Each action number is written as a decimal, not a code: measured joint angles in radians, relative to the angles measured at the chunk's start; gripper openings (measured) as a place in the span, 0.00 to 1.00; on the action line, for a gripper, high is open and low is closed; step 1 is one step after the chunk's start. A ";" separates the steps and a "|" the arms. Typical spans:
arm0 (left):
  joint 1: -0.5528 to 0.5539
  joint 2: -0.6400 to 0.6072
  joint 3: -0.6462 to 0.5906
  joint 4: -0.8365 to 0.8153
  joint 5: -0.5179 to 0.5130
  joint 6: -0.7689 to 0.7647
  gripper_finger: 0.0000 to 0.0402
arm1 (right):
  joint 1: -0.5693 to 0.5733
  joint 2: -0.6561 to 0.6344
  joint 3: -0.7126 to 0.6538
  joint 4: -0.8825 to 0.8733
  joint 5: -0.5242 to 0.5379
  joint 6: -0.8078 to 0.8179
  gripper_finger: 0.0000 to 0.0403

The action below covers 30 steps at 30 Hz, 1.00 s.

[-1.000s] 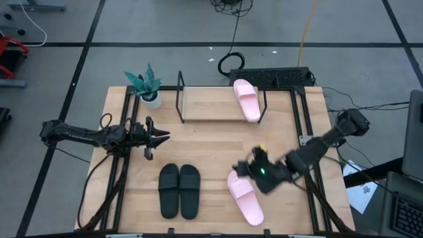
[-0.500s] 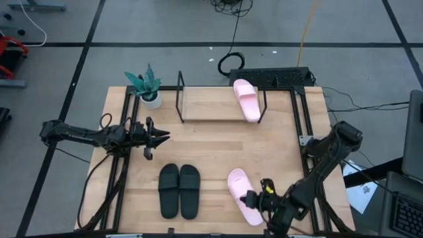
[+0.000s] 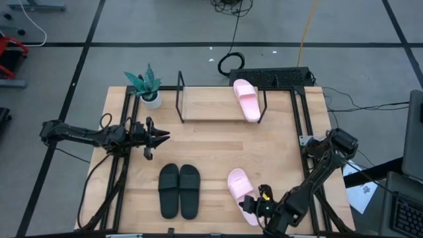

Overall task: Pick and place slides into the shelf
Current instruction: Put the pink slipper on the shelf

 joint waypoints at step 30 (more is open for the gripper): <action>0.000 0.000 0.000 -0.001 0.036 -0.005 0.22 | -0.038 -0.004 -0.047 -0.139 -0.100 0.018 0.21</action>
